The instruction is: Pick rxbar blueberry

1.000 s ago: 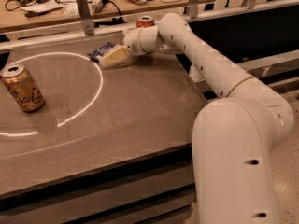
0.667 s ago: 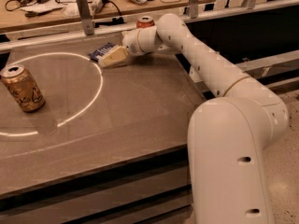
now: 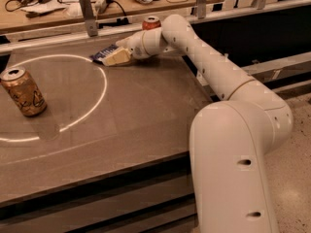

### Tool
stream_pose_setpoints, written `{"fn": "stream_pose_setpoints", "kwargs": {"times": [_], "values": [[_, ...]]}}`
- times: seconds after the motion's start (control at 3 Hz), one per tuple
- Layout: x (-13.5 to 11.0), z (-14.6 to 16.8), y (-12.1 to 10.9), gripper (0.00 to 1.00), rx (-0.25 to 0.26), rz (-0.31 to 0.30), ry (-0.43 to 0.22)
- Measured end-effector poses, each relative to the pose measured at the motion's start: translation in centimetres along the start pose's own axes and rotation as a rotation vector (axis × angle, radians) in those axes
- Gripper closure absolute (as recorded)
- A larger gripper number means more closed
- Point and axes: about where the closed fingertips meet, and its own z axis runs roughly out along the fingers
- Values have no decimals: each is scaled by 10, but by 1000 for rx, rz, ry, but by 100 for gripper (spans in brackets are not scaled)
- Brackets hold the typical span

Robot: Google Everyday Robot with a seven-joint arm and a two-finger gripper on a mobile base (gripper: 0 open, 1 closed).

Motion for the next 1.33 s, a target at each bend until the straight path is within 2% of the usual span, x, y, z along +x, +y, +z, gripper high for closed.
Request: {"fn": "stream_pose_setpoints", "kwargs": {"times": [0.33, 0.67, 1.33], "values": [[-5, 5, 4, 76, -22, -23, -2], [-13, 5, 9, 98, -35, -42, -17], [-25, -28, 27, 100, -54, -88, -34]]}}
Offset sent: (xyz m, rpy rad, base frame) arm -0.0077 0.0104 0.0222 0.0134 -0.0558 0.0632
